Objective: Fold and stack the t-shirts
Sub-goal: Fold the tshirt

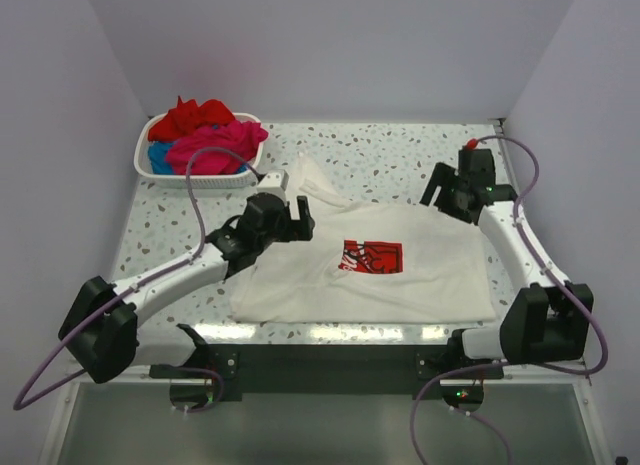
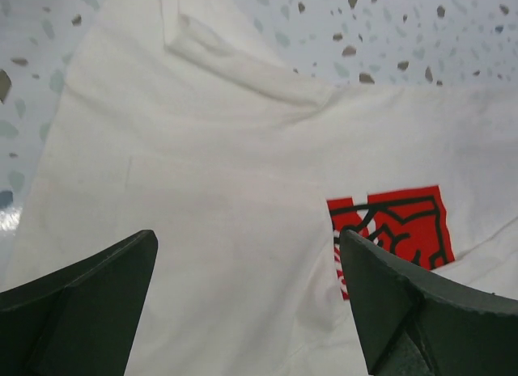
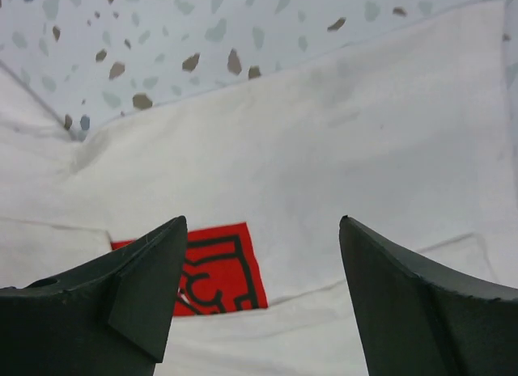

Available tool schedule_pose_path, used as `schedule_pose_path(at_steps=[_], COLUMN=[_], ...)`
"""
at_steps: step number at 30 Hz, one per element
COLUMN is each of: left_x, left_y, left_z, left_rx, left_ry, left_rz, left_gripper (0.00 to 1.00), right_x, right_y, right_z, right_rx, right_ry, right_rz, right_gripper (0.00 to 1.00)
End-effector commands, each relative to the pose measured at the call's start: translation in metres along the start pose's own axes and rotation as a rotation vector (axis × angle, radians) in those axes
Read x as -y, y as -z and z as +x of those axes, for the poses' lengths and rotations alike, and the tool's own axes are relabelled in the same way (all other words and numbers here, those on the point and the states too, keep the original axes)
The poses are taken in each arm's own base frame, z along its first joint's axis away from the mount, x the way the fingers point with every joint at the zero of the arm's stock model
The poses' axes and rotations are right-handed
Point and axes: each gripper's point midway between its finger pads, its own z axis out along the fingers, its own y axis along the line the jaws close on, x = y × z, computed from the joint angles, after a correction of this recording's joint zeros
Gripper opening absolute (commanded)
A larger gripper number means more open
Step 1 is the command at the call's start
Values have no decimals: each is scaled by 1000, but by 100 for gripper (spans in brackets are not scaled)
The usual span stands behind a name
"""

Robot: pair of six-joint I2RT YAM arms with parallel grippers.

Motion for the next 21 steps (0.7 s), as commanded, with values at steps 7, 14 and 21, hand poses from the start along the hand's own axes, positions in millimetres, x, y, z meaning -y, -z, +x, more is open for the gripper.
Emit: schedule_pose_path(at_steps=[7,14,21], left_x=[-30,-41,-36], left_y=[-20,-22,-17], left_z=[-28,-11,-1], left_rx=[-31,-67,-93], left_ry=[-25,-31,-23], left_rz=[-47,-53,-8], left_gripper=[100,100,100], right_x=[61,108,135], right_y=[-51,-84,-109], right_z=[-87,-101,-93], right_rx=[129,94,51], right_ry=[-3,-53,-64], right_rz=[321,413,453], right_gripper=[71,67,63])
